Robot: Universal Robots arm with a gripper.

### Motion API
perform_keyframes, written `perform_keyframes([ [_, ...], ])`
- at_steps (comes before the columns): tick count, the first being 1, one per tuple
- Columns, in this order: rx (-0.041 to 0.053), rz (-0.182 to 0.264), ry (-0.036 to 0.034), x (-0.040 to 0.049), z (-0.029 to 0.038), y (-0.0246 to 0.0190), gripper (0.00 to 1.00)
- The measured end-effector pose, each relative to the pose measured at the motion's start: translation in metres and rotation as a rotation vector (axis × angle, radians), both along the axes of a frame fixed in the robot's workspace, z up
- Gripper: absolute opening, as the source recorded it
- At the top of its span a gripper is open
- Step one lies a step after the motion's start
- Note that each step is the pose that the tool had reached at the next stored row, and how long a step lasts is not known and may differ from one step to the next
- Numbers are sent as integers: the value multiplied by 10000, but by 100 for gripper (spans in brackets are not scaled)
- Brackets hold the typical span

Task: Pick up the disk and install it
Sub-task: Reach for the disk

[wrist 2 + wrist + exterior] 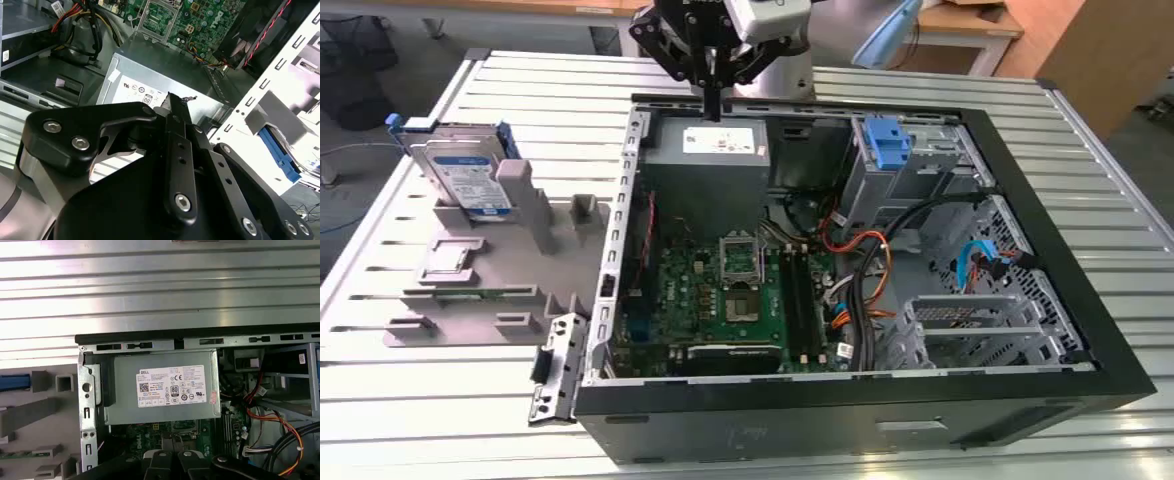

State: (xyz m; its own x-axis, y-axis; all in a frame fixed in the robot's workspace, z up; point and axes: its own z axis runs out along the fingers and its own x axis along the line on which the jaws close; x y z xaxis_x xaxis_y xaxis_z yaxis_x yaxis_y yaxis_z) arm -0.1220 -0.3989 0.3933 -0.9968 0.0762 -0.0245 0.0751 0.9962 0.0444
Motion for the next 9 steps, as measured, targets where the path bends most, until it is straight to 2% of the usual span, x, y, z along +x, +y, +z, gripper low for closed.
perform_keyframes([
  [9, 0, 0, 0, 0, 0, 0, 10],
])
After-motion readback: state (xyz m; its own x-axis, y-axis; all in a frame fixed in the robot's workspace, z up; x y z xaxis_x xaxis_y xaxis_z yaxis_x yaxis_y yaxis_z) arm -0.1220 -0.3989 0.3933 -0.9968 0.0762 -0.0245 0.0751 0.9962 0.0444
